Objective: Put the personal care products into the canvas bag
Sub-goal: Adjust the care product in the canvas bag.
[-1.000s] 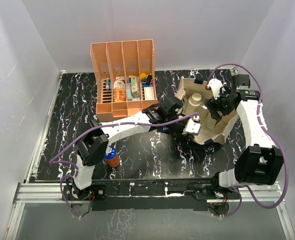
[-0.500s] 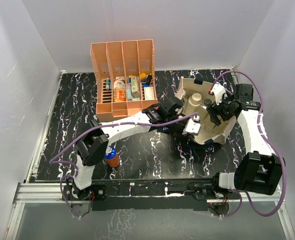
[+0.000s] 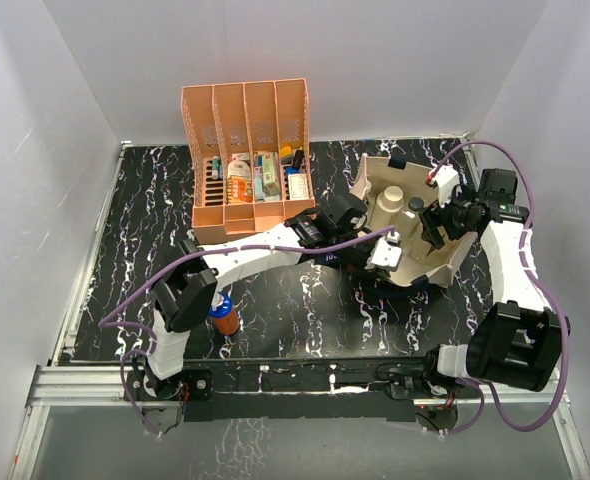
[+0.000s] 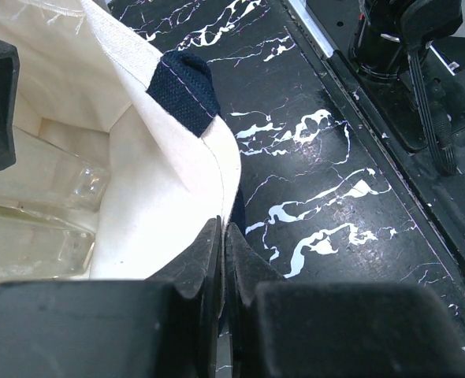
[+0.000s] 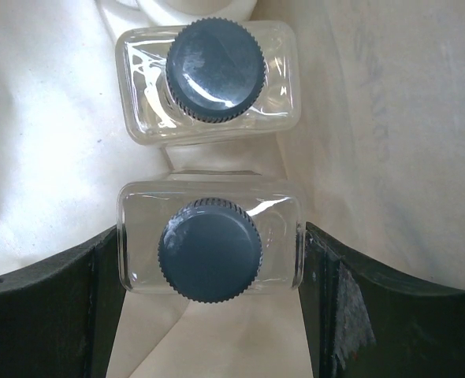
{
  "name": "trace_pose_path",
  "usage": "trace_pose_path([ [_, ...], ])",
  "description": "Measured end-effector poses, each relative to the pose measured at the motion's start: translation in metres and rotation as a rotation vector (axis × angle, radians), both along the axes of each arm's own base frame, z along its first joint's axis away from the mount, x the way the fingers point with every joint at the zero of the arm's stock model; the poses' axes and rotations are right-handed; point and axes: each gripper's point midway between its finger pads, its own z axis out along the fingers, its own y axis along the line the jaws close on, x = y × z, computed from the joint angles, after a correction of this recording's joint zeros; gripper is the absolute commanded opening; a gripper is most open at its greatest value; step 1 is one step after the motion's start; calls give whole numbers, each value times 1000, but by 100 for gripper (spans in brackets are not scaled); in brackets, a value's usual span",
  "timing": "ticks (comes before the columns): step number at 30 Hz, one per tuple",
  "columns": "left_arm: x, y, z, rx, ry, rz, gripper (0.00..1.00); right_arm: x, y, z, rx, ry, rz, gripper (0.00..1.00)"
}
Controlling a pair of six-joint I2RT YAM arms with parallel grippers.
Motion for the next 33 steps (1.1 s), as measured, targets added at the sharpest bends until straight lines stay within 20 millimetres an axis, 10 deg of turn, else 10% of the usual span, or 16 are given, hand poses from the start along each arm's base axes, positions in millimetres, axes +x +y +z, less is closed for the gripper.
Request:
trace_pose_path([
  [16,0,0,0,0,0,0,0,1,2,-5,-1,-24,43,16],
  [33,0,-1,1,-5,-3,0,0,-3,-6,-10,-68,-21,82,83],
])
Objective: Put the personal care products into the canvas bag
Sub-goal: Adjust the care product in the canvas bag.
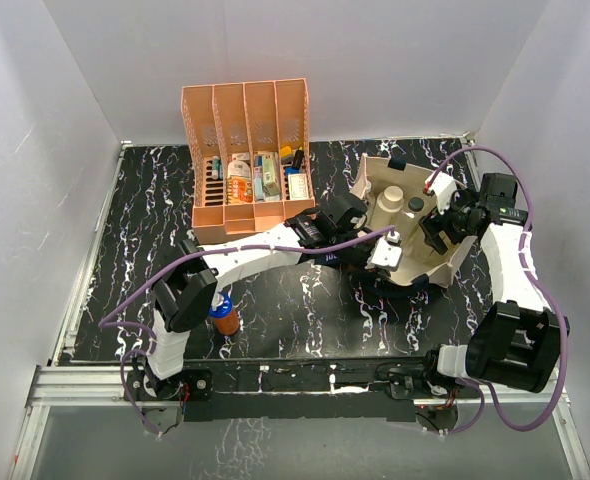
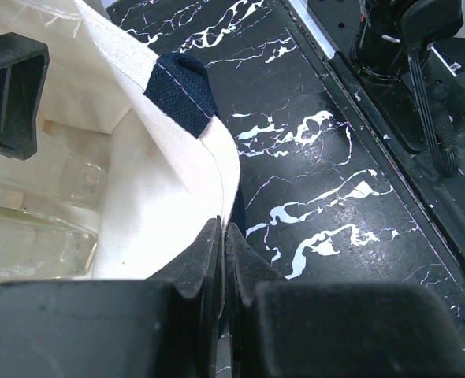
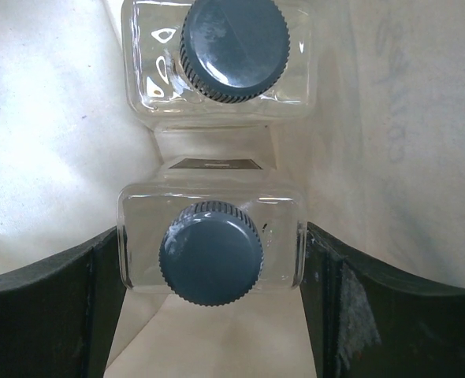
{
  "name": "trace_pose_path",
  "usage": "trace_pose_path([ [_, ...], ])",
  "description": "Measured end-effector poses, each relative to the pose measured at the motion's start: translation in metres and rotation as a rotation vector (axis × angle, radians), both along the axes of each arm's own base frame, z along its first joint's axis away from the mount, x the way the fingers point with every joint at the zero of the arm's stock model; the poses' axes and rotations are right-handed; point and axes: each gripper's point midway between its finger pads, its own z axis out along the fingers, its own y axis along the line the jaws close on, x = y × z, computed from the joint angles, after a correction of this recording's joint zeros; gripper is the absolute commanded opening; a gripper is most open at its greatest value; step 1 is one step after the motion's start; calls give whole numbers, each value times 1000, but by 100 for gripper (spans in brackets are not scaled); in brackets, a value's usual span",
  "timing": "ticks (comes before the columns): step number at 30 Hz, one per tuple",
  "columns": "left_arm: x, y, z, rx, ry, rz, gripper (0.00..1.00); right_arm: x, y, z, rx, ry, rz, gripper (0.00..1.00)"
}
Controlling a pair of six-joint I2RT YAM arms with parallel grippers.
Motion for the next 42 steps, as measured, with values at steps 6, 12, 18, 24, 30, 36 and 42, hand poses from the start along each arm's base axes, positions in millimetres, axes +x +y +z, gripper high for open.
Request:
trace_pose_path([
  [6,0,0,0,0,0,0,0,-1,-4,4,-31,1,8,98],
  [12,-1,0,0,-1,7,0,0,-3,-3,8,-30,10,12,98],
  [18,-1,-1,1,-2,11,4,0,-4,-2,18,-23,6,15,98],
  [24,0,-2,3,-6,21,15,0,-2,5,51,-4,-73,33,98],
  [30,1,-4,5,-12,35,30,0,-4,13,78,28,-131,42,99],
  [36,2,-5,7,-18,39,39,0,-7,17,80,56,-117,32,98],
  [42,4,-8,10,-22,60,66,14,-7,22,97,109,-127,5,98],
])
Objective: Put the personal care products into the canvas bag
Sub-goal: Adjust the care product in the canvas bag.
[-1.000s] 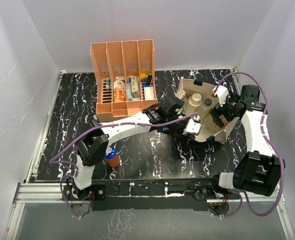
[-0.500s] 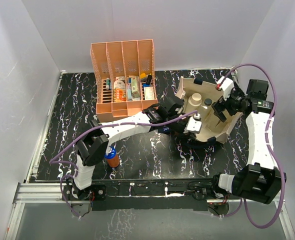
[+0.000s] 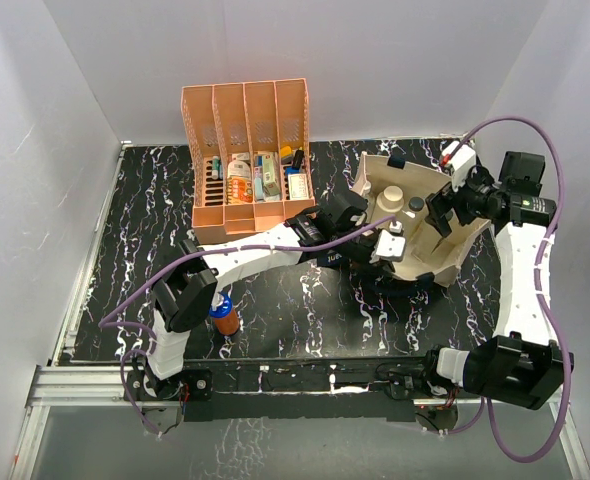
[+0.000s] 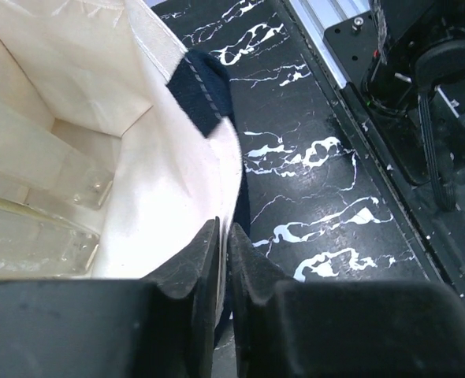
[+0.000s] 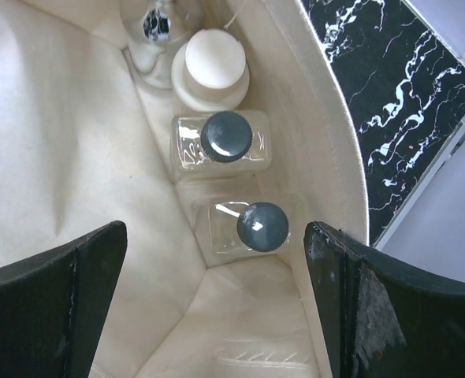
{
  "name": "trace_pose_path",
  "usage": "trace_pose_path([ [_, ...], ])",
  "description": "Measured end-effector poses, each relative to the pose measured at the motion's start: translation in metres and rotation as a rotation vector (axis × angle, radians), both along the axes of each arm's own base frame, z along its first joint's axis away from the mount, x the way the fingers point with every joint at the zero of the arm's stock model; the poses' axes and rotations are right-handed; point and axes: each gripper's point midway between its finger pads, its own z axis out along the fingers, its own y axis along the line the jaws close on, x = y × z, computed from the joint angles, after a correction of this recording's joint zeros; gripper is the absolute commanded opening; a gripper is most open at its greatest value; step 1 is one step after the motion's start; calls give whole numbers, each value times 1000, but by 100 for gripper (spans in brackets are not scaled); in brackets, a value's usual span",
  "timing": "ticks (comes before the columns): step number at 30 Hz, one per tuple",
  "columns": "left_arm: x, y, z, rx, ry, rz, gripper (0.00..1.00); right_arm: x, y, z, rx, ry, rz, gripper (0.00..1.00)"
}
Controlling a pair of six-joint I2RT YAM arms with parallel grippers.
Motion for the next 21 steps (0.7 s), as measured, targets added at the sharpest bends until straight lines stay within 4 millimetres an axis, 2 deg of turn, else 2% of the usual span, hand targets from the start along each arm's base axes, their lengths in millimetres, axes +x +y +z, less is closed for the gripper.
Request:
trace_pose_path([
  [3,1,-2,3,-9,14,14,26,2,4,12,44,-10,-21,98],
  [8,2,-5,7,-16,31,37,43,-1,9,20,103,-3,-50,98],
  [12,4,-5,12,-21,33,61,64,-4,12,24,131,-2,-64,99],
  [21,16,-1,45,-62,-22,139,80,-9,16,32,159,-8,-85,98],
])
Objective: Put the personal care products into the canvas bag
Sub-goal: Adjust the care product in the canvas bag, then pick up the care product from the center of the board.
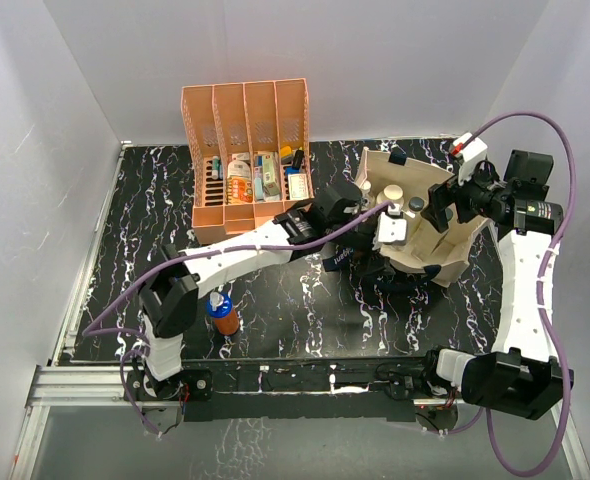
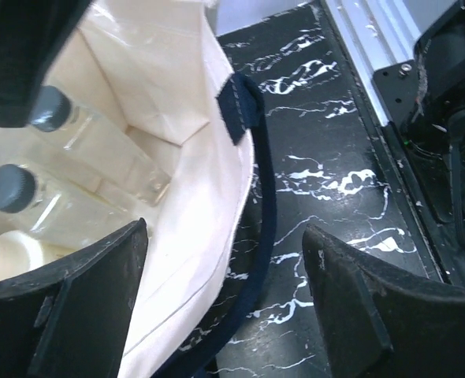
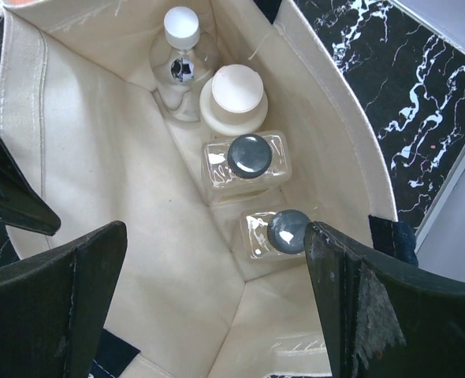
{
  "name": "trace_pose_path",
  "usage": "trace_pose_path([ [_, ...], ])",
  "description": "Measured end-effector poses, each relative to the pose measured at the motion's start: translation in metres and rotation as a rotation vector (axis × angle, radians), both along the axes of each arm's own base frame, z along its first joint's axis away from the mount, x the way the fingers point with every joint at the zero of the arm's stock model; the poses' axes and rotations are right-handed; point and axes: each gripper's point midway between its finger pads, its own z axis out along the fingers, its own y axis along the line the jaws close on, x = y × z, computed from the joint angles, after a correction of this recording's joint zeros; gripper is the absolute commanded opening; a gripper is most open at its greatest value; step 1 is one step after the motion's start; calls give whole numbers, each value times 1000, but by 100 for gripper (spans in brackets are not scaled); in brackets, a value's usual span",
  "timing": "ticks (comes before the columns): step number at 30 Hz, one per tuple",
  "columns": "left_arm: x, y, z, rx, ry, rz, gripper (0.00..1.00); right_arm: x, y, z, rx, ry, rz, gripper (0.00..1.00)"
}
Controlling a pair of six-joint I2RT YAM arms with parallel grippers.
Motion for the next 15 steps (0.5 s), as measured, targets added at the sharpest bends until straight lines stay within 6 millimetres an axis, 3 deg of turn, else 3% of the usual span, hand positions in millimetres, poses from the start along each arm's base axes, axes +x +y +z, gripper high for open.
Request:
trace_pose_path([
  [5,13,12,35,-34,-81,93,84,1,5,14,16,-19,-5,98],
  [9,24,35,71,-54,-168,192,86,2,10,25,41,-32,-12,96],
  [15,26,114,111,14,-247,356,86,2,21,26,81,-15,-11,95],
])
